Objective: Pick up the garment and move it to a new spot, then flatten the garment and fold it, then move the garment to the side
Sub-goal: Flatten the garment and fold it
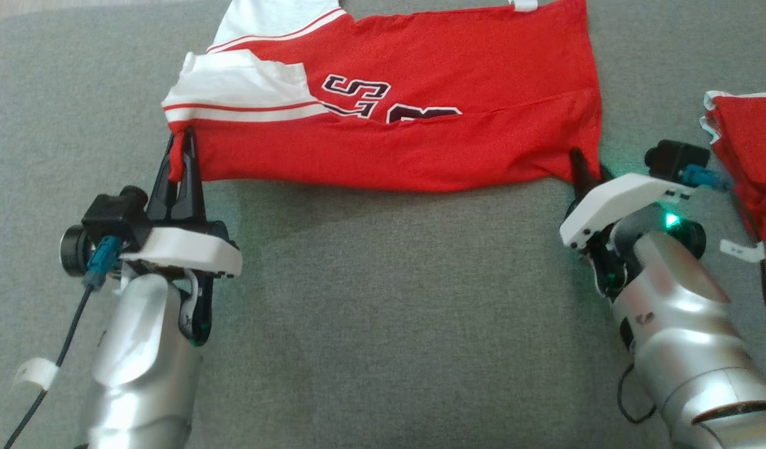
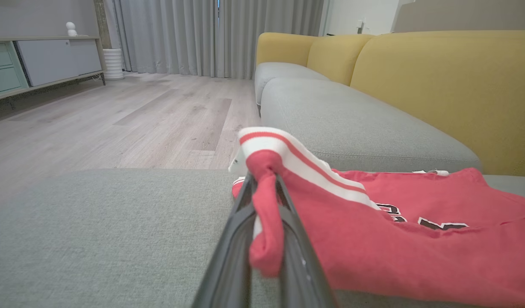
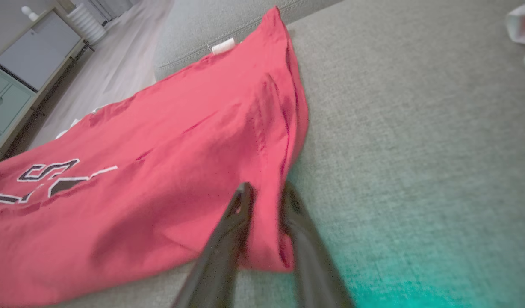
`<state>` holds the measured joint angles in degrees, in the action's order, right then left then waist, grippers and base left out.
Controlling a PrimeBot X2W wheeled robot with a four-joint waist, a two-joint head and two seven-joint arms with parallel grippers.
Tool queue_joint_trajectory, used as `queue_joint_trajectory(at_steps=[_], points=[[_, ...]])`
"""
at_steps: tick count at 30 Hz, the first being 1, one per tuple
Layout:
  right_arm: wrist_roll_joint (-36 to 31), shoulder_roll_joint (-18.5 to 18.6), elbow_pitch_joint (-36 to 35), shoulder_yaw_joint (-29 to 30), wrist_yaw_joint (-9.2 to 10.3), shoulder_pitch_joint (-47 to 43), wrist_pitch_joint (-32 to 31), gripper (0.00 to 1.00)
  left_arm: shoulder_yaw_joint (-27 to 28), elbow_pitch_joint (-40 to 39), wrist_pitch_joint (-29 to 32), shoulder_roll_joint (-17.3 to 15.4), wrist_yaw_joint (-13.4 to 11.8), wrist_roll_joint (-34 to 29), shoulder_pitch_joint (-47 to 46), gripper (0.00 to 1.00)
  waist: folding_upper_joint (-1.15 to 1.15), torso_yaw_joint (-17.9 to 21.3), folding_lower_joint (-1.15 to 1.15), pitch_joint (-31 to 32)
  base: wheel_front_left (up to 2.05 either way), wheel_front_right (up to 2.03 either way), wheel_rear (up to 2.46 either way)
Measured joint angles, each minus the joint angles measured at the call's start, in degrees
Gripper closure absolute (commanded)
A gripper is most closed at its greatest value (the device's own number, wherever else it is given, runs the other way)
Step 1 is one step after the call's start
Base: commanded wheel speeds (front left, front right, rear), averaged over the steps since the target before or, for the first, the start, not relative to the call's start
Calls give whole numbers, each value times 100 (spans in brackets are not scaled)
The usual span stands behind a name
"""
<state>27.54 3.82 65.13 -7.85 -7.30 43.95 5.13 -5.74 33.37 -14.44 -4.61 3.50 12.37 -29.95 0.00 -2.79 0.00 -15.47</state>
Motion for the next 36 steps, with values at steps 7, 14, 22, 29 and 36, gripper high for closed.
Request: queue_joint_trajectory(at_steps=[7,14,22,29,36], points=[[-441,-24,465,-124,0,10,613,100,208,89,0,-71,-57,1,105,100,0,149,0,149,0,0,0],[-343,-23,345,-399,0,-110,672,100,287,167,0,-149,-47,14,531,100,0,307,0,504,0,0,0],[70,41,-201,-891,0,-1001,158,100,311,355,31,-187,119,163,1225,100,0,430,-1,1086,0,0,0],[472,305,-776,-1087,0,-1645,-480,100,164,213,387,-209,222,315,1831,100,0,466,-1,1499,0,0,0],[734,514,-1492,-1014,0,-2385,-870,100,13,-299,808,-233,256,455,2486,100,0,478,-1,1736,0,0,0]])
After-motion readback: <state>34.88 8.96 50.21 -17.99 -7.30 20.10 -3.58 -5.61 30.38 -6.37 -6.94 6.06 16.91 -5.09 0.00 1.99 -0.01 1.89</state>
